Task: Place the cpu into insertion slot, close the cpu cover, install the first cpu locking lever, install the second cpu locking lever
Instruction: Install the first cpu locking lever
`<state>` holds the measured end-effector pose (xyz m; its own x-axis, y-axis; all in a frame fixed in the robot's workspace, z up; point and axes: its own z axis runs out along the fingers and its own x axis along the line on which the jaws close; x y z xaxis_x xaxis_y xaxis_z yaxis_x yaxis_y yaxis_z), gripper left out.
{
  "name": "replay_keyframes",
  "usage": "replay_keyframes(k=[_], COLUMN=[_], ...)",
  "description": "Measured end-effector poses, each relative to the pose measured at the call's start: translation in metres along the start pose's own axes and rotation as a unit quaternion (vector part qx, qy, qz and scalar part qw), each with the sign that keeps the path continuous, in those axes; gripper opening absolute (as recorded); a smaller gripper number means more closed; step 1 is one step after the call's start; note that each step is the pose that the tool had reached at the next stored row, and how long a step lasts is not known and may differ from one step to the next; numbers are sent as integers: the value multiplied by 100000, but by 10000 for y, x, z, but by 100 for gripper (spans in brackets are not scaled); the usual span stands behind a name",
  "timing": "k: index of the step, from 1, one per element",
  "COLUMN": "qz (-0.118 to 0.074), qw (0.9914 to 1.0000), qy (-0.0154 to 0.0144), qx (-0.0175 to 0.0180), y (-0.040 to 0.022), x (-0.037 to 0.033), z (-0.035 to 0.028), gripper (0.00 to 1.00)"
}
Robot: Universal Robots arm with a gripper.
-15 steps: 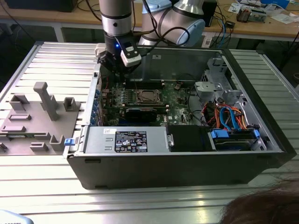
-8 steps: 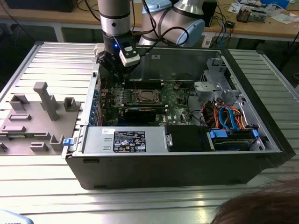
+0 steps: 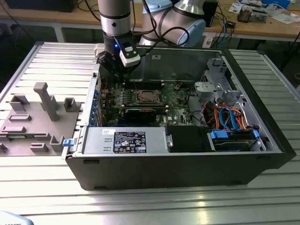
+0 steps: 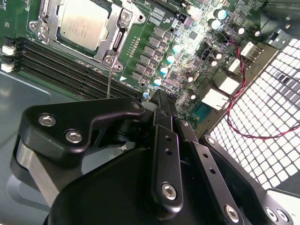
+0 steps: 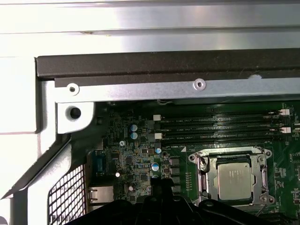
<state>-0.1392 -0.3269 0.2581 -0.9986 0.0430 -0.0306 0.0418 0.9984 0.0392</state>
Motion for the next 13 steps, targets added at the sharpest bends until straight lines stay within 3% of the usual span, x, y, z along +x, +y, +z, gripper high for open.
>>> replay_keyframes(k=[4, 8, 10, 13], qz=[9, 16, 49, 127], qw=[100000, 100000, 99999, 99994], qy=[17, 62, 123, 189], qx=[-47, -151, -394, -1059], y=[0, 5, 9, 28], x=[-2, -71, -117, -157], z=[-1, 5, 9, 14], gripper=[11, 11, 11, 11])
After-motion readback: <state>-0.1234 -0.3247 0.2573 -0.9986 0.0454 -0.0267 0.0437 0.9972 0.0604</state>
